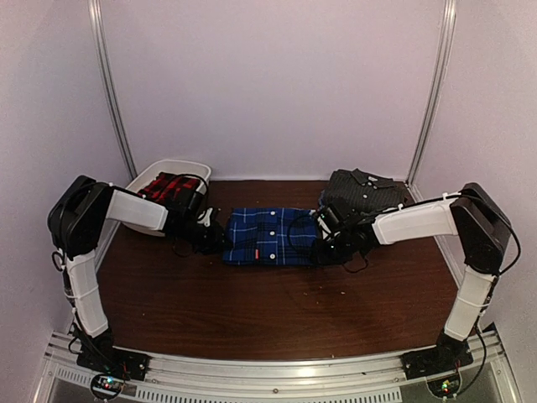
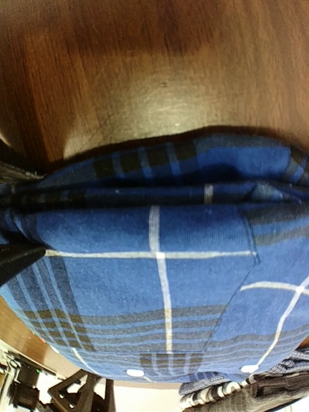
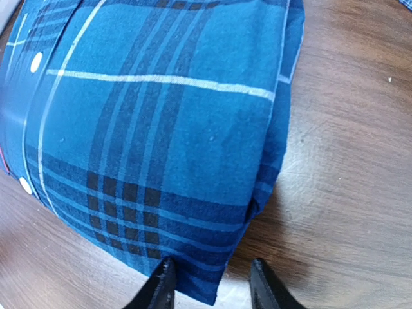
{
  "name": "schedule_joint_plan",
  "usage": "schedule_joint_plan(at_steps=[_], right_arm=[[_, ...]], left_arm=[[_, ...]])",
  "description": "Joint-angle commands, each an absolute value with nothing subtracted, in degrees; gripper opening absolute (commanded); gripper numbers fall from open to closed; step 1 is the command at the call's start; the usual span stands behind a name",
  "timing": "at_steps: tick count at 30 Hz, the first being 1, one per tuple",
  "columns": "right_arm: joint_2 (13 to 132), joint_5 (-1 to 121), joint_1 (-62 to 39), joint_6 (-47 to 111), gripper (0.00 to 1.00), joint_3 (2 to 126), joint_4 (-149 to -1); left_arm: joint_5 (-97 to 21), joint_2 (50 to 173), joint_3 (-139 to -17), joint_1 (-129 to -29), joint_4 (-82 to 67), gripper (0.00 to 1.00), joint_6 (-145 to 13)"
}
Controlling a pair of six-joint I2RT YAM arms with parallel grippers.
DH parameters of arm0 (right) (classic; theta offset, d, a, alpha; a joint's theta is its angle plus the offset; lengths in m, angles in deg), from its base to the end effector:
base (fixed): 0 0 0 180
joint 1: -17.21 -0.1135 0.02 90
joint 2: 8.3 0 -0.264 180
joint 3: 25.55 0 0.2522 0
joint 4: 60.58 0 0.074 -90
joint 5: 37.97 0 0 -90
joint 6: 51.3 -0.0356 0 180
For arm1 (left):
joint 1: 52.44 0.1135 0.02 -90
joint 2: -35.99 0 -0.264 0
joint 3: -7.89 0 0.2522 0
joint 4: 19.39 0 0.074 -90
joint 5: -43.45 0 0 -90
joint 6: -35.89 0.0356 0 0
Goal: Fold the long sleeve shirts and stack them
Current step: Move the square-folded shirt to the center of the board.
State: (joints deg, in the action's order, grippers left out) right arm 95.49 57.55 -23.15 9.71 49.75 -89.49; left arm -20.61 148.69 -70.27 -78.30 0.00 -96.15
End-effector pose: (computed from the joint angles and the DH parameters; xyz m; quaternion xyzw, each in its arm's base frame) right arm 0.2748 0.2380 0.1574 -0.1084 0.9526 0.1975 0.2043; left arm 0.3460 -0.1850 0.1284 -0.0616 0.9272 -0.3455 0.1311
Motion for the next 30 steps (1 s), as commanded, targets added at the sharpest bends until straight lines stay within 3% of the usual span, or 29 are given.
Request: schedule_joint_plan(at_steps=[1, 5, 9, 14, 20, 23, 27, 30], right_arm=[[94.28, 59.18, -22.89, 8.17, 0.36, 48.22, -85.39], [93.99, 59.84, -23.0, 7.98, 0.2, 47.27, -84.69], [92.59, 60.69, -23.32, 7.88, 0.06, 45.44, -84.81], [88.99, 61.51, -25.77, 7.3, 0.02, 41.74, -85.71], [84.06, 61.53, -33.12, 3.36, 0.03, 36.18, -85.81], [81.75, 61.72, -35.91, 1.12, 0.12, 34.11, -86.03], [78.78, 60.99, -37.5, -0.32, 0.31, 33.13, -87.69], [75.6, 58.95, -37.71, -0.78, 0.32, 34.43, -91.08]], left_arm=[[-20.64, 149.96, -69.09, -78.75, -4.18, 0.24, -98.65], [-20.3, 149.8, -68.41, -79.69, -5.1, 0.01, -99.78], [-20.84, 146.69, -65.41, -79.88, -4.44, 0.0, -100.12], [-20.45, 139.74, -57.82, -80.4, -3.35, 0.0, -99.7], [-20.29, 128.74, -45.17, -81.42, -3.0, 0.0, -100.88], [-20.21, 123.03, -40.31, -81.61, -2.71, 0.0, -101.68], [-22.03, 118.55, -38.49, -81.66, -0.07, 0.15, -100.97], [-22.99, 116.08, -38.86, -80.77, 1.44, 0.27, -100.74]])
